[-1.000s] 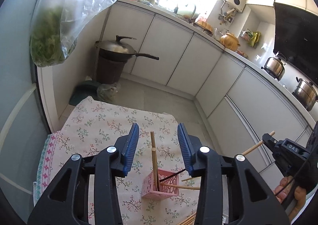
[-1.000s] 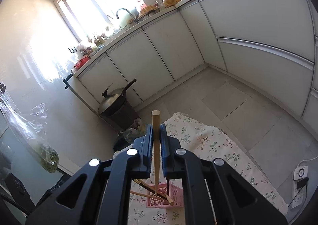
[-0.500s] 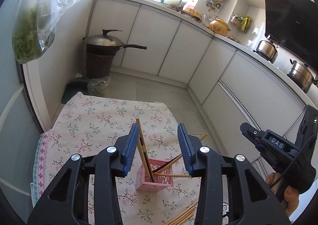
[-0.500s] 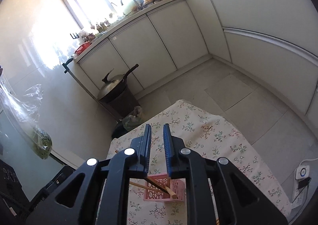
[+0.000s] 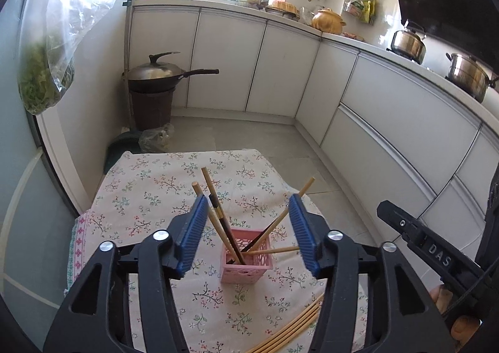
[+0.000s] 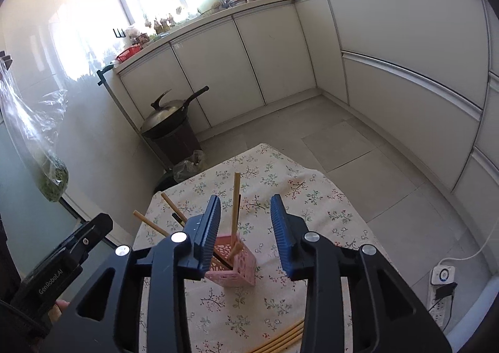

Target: Organize utensils

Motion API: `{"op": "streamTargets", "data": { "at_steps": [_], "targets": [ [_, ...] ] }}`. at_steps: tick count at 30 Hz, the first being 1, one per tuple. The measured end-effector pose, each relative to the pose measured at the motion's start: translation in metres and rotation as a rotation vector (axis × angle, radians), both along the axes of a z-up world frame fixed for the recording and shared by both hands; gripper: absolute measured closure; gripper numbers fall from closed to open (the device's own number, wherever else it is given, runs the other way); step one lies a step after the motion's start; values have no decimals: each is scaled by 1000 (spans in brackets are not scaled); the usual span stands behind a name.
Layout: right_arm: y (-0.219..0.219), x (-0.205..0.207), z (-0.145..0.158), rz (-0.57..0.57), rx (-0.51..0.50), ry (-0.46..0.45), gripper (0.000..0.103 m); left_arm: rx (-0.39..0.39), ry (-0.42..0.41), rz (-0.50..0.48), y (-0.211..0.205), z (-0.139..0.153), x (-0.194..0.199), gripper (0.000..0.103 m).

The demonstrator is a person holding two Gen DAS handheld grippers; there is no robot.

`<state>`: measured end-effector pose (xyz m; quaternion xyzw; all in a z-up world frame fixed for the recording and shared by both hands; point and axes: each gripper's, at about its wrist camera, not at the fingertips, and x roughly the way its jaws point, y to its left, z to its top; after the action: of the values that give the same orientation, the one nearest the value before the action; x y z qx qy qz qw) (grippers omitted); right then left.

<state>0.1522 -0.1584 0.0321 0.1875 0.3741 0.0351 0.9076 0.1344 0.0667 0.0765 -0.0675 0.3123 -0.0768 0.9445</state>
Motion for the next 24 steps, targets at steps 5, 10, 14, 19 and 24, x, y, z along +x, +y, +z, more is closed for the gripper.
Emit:
{"op": "streamTargets", "data": {
  "at_steps": [5, 10, 14, 19, 24],
  "targets": [
    [-7, -20, -7, -23, -8, 6, 40, 51, 5, 12, -9, -9, -9, 35],
    [-17, -37, -14, -48, -4, 28, 29, 89, 4, 16, -16, -17, -19, 26],
    [-24, -49, -18, -63, 1, 39, 20, 98, 28, 1, -19, -24, -24, 21],
    [-33, -73, -27, -23, 53, 30, 13, 135, 73, -35, -27, -39, -28, 9],
    [-41, -109, -41, 68, 74, 36, 9, 168, 188, -97, -34, -68, -19, 7]
  ]
}}
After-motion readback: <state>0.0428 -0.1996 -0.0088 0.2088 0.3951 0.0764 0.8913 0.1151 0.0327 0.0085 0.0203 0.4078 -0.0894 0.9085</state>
